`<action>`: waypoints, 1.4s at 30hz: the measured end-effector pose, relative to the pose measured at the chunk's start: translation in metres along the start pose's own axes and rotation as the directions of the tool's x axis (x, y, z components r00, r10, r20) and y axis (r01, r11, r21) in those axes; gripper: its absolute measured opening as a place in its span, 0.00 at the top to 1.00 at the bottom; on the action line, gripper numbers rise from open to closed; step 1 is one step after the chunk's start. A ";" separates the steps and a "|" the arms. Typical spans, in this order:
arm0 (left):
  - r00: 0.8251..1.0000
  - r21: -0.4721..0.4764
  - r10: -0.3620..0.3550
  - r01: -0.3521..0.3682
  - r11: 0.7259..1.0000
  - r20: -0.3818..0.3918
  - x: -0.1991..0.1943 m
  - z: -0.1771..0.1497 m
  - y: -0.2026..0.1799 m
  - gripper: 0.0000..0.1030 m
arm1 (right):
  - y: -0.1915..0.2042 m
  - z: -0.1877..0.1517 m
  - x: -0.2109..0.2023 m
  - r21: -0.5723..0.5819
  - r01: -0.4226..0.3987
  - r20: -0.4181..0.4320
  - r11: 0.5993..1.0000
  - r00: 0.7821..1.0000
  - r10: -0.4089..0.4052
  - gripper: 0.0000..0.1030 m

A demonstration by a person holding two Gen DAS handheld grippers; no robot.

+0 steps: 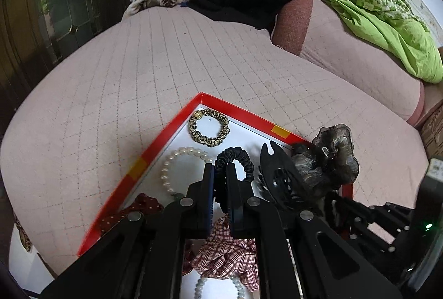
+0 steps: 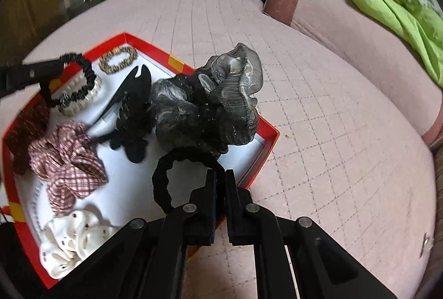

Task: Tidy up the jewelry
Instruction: 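Open the right tool over the tray while left tool opens to release its hair tie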

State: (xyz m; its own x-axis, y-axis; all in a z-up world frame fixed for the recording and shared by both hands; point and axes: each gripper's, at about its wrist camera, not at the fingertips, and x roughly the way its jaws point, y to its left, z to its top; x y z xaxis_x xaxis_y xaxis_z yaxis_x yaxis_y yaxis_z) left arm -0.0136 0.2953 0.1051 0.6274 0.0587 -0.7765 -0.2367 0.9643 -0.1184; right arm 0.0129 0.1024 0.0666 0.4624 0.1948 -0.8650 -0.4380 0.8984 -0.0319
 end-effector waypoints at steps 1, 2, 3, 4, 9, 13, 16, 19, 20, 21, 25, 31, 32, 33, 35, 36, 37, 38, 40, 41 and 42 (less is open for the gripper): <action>1.000 0.006 0.005 -0.005 1.000 0.008 -0.003 0.000 -0.001 0.93 | 0.001 0.000 -0.005 0.000 -0.004 0.011 1.000 1.000 0.004 0.95; 1.000 0.012 0.011 -0.011 1.000 0.016 -0.005 0.000 -0.002 0.93 | 0.003 -0.001 -0.010 -0.005 -0.012 0.022 1.000 1.000 0.012 0.95; 1.000 0.015 0.014 -0.014 1.000 0.022 -0.007 0.000 -0.001 0.93 | 0.005 -0.002 -0.016 -0.011 -0.020 0.034 1.000 0.999 0.021 0.95; 0.999 0.020 0.017 -0.018 1.000 0.032 -0.010 0.001 -0.002 0.93 | 0.008 -0.003 -0.021 -0.015 -0.027 0.044 1.000 0.999 0.028 0.95; 0.997 0.037 0.031 -0.033 0.999 0.067 -0.020 0.001 -0.004 0.93 | 0.023 -0.004 -0.042 0.003 -0.088 0.087 0.996 0.992 0.088 0.95; 0.996 0.044 0.038 -0.042 0.998 0.079 -0.020 0.001 -0.003 0.92 | 0.028 -0.004 -0.042 0.041 -0.125 0.088 0.991 0.989 0.121 0.95; 0.996 0.046 0.042 -0.045 0.998 0.077 -0.017 0.001 -0.002 0.92 | 0.030 -0.003 -0.034 0.054 -0.128 0.076 0.990 0.989 0.124 0.94; 0.996 0.053 0.045 -0.049 0.997 0.078 -0.013 0.002 -0.002 0.92 | 0.030 -0.003 -0.030 0.057 -0.119 0.073 0.991 0.991 0.115 0.94; 0.996 0.056 0.047 -0.052 0.997 0.077 -0.012 0.001 -0.002 0.92 | 0.030 -0.002 -0.029 0.062 -0.120 0.071 0.991 0.991 0.116 0.94; 0.996 0.057 0.047 -0.052 0.997 0.076 -0.011 0.002 -0.002 0.92 | 0.029 -0.002 -0.028 0.065 -0.123 0.070 0.990 0.991 0.118 0.94; 0.996 0.065 0.055 -0.060 0.996 0.074 -0.006 0.001 -0.002 0.92 | 0.028 -0.002 -0.024 0.074 -0.133 0.064 0.988 0.990 0.128 0.94; 0.997 0.073 0.058 -0.062 0.995 0.056 0.003 0.000 -0.002 0.92 | 0.028 -0.006 -0.022 0.081 -0.141 0.058 0.987 0.989 0.136 0.94; 0.997 0.074 0.060 -0.064 0.995 0.050 0.005 0.000 -0.002 0.92 | 0.028 -0.006 -0.022 0.082 -0.141 0.056 0.987 0.989 0.136 0.94; 0.997 0.074 0.062 -0.065 0.995 0.045 0.007 -0.001 -0.002 0.92 | 0.027 -0.006 -0.020 0.081 -0.141 0.053 0.987 0.989 0.137 0.93; 0.997 0.070 0.068 -0.070 0.995 0.036 0.011 -0.001 0.000 0.92 | 0.027 -0.007 -0.020 0.080 -0.144 0.053 0.986 0.989 0.140 0.92; 0.997 0.068 0.070 -0.072 0.995 0.033 0.012 -0.001 0.001 0.92 | 0.027 -0.008 -0.020 0.080 -0.146 0.052 0.986 0.988 0.142 0.90; 0.997 0.064 0.071 -0.073 0.995 0.028 0.013 -0.001 0.002 0.91 | 0.027 -0.008 -0.020 0.079 -0.150 0.051 0.985 0.988 0.146 0.84; 0.997 0.062 0.070 -0.072 0.996 0.025 0.013 -0.001 0.002 0.90 | 0.027 -0.007 -0.021 0.079 -0.152 0.052 0.985 0.988 0.148 0.79; 0.997 0.056 0.072 -0.073 0.996 0.026 0.011 -0.001 0.004 0.84 | 0.027 -0.007 -0.024 0.078 -0.151 0.064 0.986 0.987 0.146 0.58; 0.997 0.054 0.071 -0.073 0.996 0.029 0.010 -0.001 0.005 0.73 | 0.027 -0.007 -0.027 0.075 -0.148 0.074 0.986 0.987 0.142 0.56; 0.997 0.048 0.071 -0.073 0.996 0.035 0.007 -0.001 0.005 0.61 | 0.028 -0.007 -0.029 0.074 -0.145 0.078 0.987 0.987 0.139 0.56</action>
State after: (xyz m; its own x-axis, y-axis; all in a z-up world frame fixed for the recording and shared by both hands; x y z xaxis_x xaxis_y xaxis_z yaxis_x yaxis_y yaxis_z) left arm -0.0115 0.3004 0.0984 0.6346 0.1360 -0.7608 -0.2458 0.9688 -0.0319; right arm -0.0183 0.1187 0.0873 0.4561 0.3480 -0.8191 -0.4421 0.8874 0.1308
